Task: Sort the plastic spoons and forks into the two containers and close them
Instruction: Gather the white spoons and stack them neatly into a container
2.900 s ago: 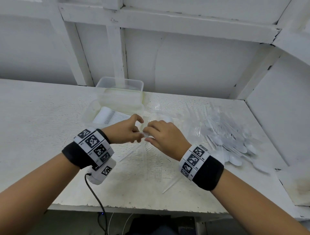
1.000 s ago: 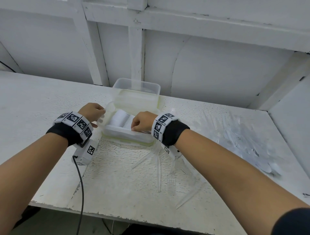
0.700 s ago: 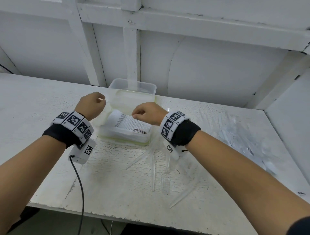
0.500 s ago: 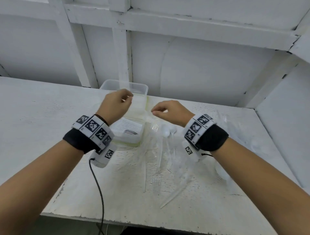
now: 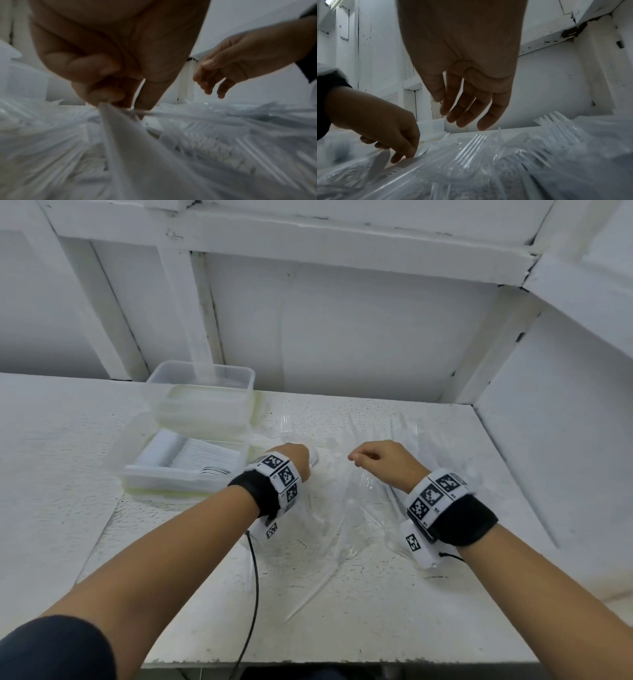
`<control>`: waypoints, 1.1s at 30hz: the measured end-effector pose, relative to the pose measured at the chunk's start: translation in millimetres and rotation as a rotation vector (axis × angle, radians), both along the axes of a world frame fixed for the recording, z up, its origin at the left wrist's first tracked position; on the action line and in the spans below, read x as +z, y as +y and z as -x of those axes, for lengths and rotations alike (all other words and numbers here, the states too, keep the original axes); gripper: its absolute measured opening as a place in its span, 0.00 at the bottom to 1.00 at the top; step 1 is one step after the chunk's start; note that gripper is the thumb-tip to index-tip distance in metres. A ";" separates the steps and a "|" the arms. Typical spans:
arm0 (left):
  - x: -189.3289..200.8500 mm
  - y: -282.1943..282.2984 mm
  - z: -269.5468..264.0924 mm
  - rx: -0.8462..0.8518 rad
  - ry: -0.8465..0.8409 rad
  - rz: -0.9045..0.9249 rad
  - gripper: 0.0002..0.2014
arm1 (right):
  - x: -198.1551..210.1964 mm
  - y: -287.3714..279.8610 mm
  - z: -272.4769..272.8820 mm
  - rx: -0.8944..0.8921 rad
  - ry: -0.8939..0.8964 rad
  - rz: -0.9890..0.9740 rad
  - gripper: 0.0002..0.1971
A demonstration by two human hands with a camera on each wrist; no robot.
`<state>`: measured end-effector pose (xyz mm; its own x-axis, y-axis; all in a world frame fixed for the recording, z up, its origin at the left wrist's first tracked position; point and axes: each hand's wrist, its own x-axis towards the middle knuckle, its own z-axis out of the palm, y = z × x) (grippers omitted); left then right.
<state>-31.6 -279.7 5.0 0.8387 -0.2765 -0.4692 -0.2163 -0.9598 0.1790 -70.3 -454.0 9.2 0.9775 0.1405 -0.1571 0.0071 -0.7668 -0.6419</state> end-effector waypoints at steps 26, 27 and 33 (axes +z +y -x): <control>14.4 35.0 -4.8 0.588 -0.463 0.845 0.09 | -30.8 77.9 -63.1 0.174 0.089 0.575 0.21; 15.9 36.8 -4.9 0.595 -0.462 0.879 0.09 | -31.3 81.1 -62.2 0.196 0.073 0.626 0.21; 12.4 47.1 -2.8 0.588 -0.437 0.943 0.04 | -38.0 89.6 -63.0 0.242 0.039 0.684 0.11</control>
